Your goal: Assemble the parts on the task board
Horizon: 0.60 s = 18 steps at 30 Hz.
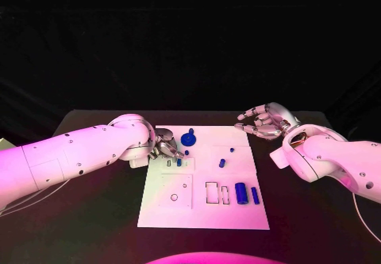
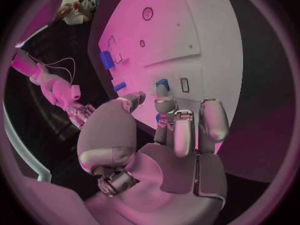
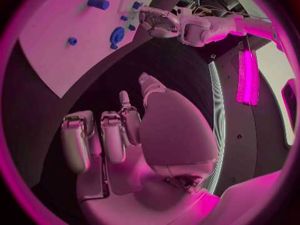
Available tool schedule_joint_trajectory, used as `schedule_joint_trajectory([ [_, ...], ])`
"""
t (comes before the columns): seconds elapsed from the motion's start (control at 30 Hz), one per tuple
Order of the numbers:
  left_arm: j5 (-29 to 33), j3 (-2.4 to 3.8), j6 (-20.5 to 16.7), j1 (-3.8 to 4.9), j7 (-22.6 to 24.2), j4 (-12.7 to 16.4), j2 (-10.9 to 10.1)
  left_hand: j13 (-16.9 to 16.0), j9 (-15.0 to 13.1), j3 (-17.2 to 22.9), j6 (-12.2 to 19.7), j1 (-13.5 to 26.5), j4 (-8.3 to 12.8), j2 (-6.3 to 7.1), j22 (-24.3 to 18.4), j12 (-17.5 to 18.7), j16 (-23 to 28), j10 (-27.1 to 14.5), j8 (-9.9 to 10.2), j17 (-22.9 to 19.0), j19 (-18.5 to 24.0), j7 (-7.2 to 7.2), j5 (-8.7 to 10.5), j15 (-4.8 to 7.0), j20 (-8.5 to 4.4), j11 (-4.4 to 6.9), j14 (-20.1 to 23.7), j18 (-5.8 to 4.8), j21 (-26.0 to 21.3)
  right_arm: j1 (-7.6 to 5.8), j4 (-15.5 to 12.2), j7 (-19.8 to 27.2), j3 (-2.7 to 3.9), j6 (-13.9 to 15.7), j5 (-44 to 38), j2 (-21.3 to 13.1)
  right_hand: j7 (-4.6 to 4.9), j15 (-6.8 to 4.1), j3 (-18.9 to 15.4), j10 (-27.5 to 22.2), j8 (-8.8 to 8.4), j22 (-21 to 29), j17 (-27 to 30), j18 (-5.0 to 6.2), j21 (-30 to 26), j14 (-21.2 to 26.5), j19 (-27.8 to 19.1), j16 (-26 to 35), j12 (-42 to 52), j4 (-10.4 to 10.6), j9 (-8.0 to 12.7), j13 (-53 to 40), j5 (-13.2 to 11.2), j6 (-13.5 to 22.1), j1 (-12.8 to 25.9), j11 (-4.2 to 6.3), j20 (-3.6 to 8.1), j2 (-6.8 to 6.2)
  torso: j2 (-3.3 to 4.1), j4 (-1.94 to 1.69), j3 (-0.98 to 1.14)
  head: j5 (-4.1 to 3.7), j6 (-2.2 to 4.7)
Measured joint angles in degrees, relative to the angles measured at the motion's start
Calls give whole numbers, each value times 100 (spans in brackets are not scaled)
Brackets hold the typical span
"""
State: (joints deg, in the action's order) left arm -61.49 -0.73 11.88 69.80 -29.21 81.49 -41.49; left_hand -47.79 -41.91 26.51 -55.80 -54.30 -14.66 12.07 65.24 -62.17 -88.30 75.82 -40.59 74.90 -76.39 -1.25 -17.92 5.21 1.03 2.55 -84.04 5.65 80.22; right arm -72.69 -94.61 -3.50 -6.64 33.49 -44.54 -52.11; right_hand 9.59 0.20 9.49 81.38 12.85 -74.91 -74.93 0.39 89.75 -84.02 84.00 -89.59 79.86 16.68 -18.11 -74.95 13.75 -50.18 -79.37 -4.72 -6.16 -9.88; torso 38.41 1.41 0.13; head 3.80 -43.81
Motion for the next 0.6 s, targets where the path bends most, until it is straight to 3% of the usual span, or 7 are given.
schedule_joint_trajectory([
  [0.2, -8, 134, 1, 89, -6, 121, -132, 209, -37, -98, 81, -148, -67, 1, -72, 125, 24, -120, 0, 0, 0, -19, -1, 0, 0, -20, 0, 0, -45, 2, 11, 0, 0, 0, 2, -1, 0, 0, -32, 0, 0, 0, 0, 0, 0, 0, 0, 0, 0, 0, 0, 0, -25, 0, 16, 0, 0, 16, 1, 1, 1, -1, 23],
  [0.33, -4, 176, 21, 249, -13, 87, -169, 318, -61, -168, 163, -267, -129, 1, -165, 202, 56, -223, 0, 0, 99, -58, -1, 0, 11, -41, 0, 0, -107, 3, 16, 1, 0, 0, 3, -4, 0, 0, -32, 0, 0, 1, 1, 0, 0, 0, 0, 0, 0, 0, 0, 0, -25, 0, 30, 0, 0, 30, 4, 0, 3, 4, 36],
  [0.4, 5, 193, 37, 349, -16, -28, -149, 749, -67, -259, 322, -398, -164, -12, -354, 513, 144, -521, 36, 0, 223, -111, -1, -2, 53, -92, 2, 0, -213, 3, 17, 1, 0, 0, 3, -7, 0, 0, -32, 0, 0, 1, 1, 0, 0, 0, 0, 0, 0, -1, 0, 0, -24, 0, 29, 0, 0, 30, 7, -2, 3, 7, 42],
  [0.47, 13, 200, 50, 406, -19, -155, -115, 1177, -38, -322, 515, -465, -193, -75, -433, 825, 184, -780, 151, 0, 281, -184, -7, -79, 93, -163, 8, 1, -262, 4, 20, 1, 0, 0, 4, -11, 0, 0, -32, 0, 0, -3, 1, 0, 0, 0, 0, 0, 0, -1, 3, 1, -25, 0, 29, 0, 0, 30, 7, -5, 3, 8, 43],
  [0.6, 38, 200, 69, 480, -33, -539, 32, 1374, 160, -328, 809, -641, -186, -160, -411, 941, 184, -936, 469, 0, 254, -356, -71, -177, 177, -303, 11, 2, -262, 4, 22, 1, 0, 0, 5, -14, 0, 0, -32, 0, 0, -4, 1, 0, 0, 0, 0, 0, 0, -1, 5, 1, -24, 0, 29, 0, 0, 30, 10, -6, 1, 9, 49],
])
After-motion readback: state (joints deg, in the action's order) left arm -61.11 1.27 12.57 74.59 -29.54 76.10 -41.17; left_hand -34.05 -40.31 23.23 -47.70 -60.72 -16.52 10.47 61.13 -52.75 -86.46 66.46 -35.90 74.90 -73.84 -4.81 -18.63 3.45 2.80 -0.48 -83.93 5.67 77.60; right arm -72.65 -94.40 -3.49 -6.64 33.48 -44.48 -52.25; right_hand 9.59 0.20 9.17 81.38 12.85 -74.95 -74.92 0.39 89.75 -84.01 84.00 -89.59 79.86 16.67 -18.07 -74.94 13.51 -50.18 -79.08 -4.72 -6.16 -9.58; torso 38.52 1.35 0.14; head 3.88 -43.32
